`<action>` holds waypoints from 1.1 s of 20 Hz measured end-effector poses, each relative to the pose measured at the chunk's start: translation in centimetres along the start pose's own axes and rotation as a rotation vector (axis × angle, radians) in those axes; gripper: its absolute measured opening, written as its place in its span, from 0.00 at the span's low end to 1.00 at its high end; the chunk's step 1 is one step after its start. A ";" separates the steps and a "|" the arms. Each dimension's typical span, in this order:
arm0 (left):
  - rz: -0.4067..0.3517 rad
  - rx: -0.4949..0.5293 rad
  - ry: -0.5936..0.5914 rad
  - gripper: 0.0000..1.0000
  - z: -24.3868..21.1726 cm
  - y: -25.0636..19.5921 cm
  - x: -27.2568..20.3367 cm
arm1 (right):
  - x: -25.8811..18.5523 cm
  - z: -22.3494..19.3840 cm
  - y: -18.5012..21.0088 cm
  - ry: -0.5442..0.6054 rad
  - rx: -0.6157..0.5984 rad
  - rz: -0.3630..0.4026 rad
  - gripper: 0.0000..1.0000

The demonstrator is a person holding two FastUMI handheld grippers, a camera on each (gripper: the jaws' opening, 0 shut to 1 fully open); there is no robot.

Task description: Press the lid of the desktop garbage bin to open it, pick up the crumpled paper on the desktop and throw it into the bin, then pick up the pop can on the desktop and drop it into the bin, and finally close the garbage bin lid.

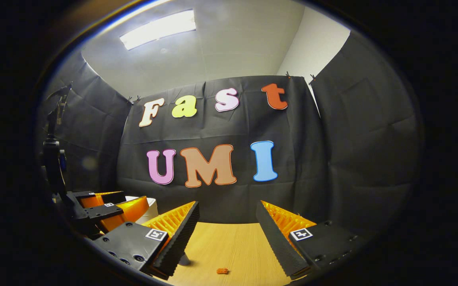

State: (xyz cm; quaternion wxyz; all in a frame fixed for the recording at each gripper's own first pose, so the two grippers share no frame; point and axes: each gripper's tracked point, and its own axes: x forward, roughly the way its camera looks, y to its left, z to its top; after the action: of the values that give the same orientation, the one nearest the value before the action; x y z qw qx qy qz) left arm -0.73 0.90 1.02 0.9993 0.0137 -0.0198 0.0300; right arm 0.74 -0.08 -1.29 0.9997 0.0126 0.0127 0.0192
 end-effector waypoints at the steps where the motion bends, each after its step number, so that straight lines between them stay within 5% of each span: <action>1: 0.001 0.000 0.001 0.93 0.0 0.0 0.0 | 0.0 0.0 -0.1 -0.001 -0.001 -0.001 0.96; 22: 0.054 0.014 0.035 0.88 -1.3 2.1 0.3 | 1.0 -0.9 -0.3 0.015 0.004 0.026 0.96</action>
State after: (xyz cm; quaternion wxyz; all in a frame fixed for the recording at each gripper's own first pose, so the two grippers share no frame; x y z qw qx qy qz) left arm -0.49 3.05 -0.24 0.9982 0.0198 -0.0024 0.0573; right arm 1.68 -0.34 -2.19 0.9992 0.0147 0.0201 0.0320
